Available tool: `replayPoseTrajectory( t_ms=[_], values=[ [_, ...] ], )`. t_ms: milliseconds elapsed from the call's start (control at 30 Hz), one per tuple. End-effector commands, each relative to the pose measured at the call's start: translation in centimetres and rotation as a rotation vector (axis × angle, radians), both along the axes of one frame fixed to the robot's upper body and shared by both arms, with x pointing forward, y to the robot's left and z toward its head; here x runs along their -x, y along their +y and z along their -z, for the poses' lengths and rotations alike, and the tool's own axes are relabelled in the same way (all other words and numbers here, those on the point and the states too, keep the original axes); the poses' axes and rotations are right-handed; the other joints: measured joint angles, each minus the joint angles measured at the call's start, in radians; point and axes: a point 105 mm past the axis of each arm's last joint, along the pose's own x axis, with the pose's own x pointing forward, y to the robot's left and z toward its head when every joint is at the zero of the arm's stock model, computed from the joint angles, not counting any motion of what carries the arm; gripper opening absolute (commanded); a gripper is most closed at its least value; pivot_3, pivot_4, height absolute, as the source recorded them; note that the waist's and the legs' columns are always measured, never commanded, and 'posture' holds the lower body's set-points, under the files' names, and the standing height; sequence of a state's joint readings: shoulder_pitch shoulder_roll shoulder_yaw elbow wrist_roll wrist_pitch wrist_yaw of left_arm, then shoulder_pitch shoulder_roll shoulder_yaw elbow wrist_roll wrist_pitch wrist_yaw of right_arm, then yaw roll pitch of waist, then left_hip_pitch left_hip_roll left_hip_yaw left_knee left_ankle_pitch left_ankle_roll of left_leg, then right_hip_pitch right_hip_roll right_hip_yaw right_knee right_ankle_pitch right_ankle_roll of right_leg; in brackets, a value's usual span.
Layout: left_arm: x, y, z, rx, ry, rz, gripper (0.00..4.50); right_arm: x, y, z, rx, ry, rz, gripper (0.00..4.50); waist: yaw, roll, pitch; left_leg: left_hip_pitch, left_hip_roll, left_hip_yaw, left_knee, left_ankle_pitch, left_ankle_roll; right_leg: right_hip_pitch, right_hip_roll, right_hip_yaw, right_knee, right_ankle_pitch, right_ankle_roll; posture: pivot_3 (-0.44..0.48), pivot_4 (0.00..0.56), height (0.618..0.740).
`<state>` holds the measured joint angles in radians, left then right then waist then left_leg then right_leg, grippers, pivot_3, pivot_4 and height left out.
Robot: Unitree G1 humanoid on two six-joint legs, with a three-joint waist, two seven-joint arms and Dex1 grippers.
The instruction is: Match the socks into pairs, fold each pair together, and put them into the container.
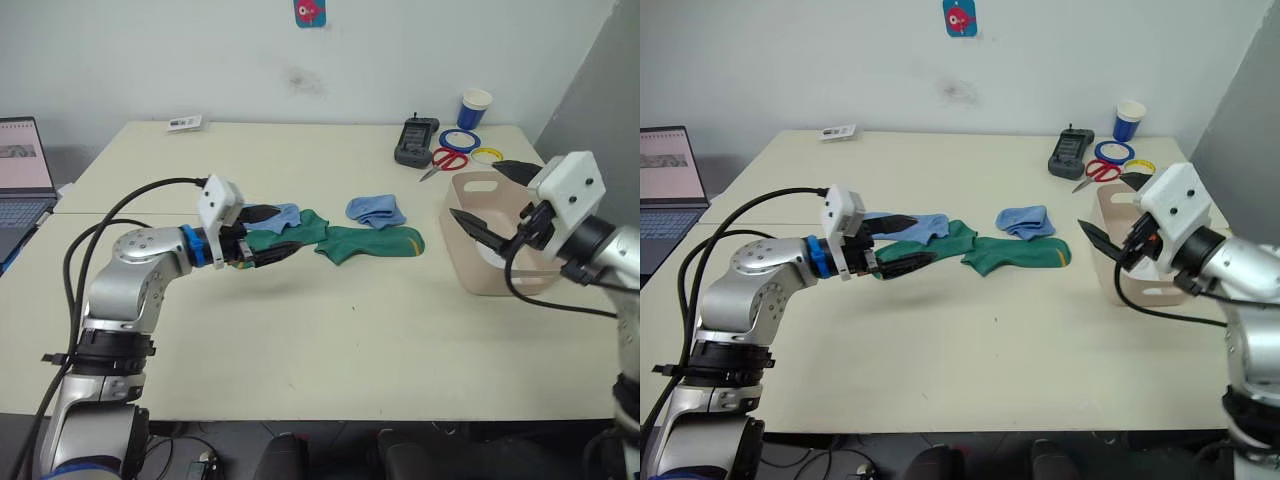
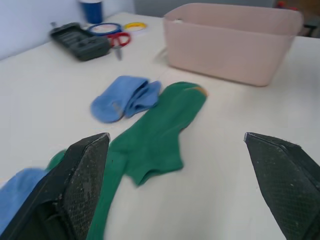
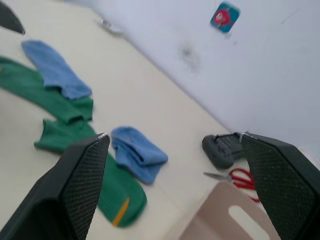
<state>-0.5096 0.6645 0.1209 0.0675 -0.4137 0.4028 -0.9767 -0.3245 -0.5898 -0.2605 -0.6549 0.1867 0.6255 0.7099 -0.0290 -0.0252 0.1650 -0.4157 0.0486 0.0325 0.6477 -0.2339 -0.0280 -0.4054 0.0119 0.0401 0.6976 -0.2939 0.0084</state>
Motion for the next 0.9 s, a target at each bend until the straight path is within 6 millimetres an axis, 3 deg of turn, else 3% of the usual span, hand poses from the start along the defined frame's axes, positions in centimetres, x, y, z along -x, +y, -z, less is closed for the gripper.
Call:
replayPoseTrajectory(
  t_ms=[33,100,233,400,600,733,900],
  values=[
    [1.1,5.6,3.1,0.008,0.021,-0.266,4.5,2.7,2.2,4.3,-0.086,0.086,-0.052,4.47,0.0,-0.003,-0.004,0.001,0.0,0.0,0.0,0.0,0.0,0.001,-0.002,0.0,0.001,-0.001,-0.001,0.0,0.15,0.732],
    [2.4,6.1,5.0,0.004,0.072,-0.278,4.5,3.6,2.5,5.8,-0.112,0.136,-0.058,4.47,-0.001,-0.001,-0.002,0.0,0.0,0.001,-0.001,0.0,0.0,-0.001,-0.004,0.0,0.001,0.0,-0.002,0.0,0.15,0.732],
    [3.7,5.5,6.9,-0.016,0.124,-0.215,4.5,4.4,2.7,7.0,-0.071,0.164,-0.091,4.47,0.002,-0.005,-0.002,0.0,-0.002,0.002,0.0,-0.002,0.003,0.0,-0.006,-0.001,0.0,-0.001,0.002,0.0,0.15,0.732],
    [2.8,3.8,6.1,-0.027,0.079,-0.136,4.5,4.4,2.8,7.0,-0.058,0.186,-0.119,4.47,0.002,-0.006,-0.003,0.001,-0.002,0.001,0.0,-0.002,0.004,0.001,-0.004,-0.001,0.0,0.0,0.002,0.0,0.15,0.732],
    [2.6,1.5,7.0,-0.048,0.092,-0.034,4.5,5.0,3.2,7.7,-0.017,0.225,-0.144,4.47,-0.002,-0.006,-0.003,0.001,-0.001,0.0,-0.001,-0.002,0.004,0.001,-0.001,0.0,0.0,-0.001,0.001,0.0,0.15,0.732],
    [1.2,0.4,7.0,-0.013,0.084,-0.047,4.5,4.5,3.6,8.6,0.023,0.239,-0.126,4.47,0.0,-0.006,-0.003,0.001,-0.001,-0.002,-0.001,-0.002,0.004,0.001,0.001,-0.002,0.001,0.0,0.001,0.0,0.15,0.732],
    [-0.9,-1.6,7.3,-0.003,0.051,-0.056,4.5,4.4,4.3,8.0,0.018,0.242,-0.135,4.47,-0.001,-0.007,-0.003,0.001,-0.001,-0.001,0.0,-0.002,0.004,0.001,0.003,-0.001,0.0,0.0,0.001,0.0,0.15,0.732]
  ],
)
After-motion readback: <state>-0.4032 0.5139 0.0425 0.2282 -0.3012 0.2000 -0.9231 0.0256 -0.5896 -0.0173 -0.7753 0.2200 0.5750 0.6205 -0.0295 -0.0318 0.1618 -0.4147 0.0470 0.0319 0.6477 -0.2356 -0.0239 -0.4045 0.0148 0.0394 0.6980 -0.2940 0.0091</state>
